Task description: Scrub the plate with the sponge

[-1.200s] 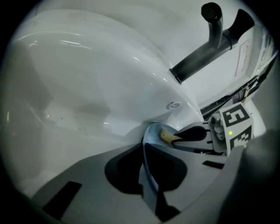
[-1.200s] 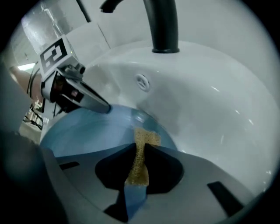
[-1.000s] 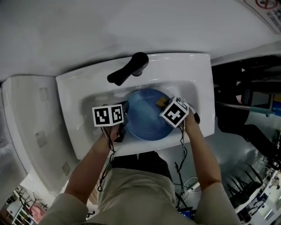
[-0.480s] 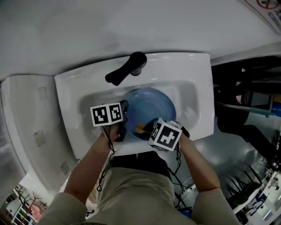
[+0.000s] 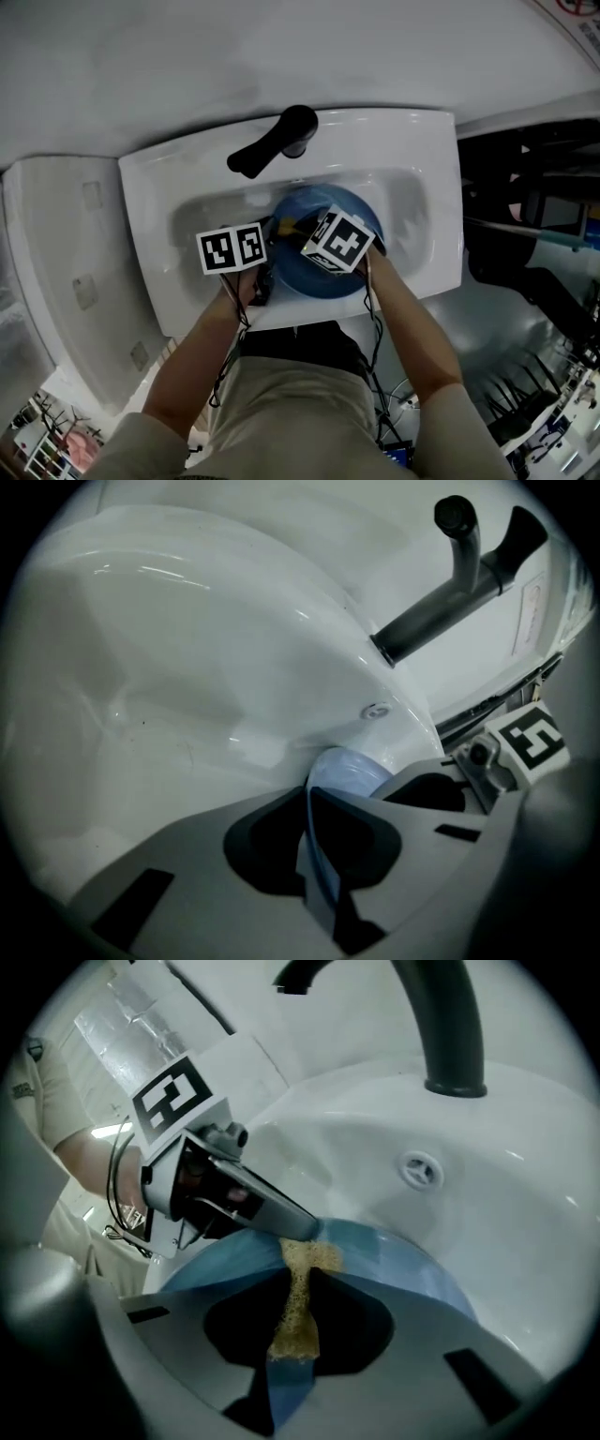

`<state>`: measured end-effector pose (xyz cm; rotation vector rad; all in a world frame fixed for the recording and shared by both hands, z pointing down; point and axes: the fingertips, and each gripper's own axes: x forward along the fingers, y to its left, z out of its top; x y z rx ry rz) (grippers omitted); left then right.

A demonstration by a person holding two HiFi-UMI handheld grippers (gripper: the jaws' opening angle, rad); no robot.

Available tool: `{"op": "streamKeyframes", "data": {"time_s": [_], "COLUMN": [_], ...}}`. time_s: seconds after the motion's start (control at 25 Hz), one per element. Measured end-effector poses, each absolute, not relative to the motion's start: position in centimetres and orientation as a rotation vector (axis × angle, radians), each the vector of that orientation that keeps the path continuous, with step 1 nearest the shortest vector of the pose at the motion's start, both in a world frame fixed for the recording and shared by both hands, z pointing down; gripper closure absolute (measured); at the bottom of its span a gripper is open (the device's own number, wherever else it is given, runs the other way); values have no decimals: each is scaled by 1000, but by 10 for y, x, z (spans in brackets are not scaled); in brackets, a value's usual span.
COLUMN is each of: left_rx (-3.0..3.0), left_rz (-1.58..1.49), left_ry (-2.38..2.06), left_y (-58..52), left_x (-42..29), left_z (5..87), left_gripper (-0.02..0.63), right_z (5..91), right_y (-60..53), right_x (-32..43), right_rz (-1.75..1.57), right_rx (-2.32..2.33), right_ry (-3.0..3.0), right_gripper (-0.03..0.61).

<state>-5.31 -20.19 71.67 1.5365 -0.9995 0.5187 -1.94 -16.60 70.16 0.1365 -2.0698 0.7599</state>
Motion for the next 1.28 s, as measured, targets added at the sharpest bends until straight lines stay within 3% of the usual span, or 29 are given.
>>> {"op": "streamKeyframes", "data": {"time_s": [0.2, 0.6, 0.96, 1.2, 1.28], "left_rx": [1549, 1581, 1573, 1534, 1519], "left_rz": [513, 522, 540, 556, 507], "left_ry": [-1000, -1039, -1064, -1094, -1084], "left_y": [-204, -214, -215, -209, -207], "left_x": [-52, -55, -55, -60, -60], "left_z": [715, 709, 706, 708, 706], "left_gripper": [589, 586, 583, 578, 548], "right_z": [726, 713, 659, 661, 661], "right_y": [-203, -164, -92, -116, -134], "right_x": [29, 115, 54, -7, -15], "right_rz": [592, 646, 803, 894, 905], "right_rx": [358, 336, 118, 217, 308], "right_ry": [-1902, -1691, -1904, -2101, -2159], "right_gripper": [509, 511, 508, 506, 506]}}
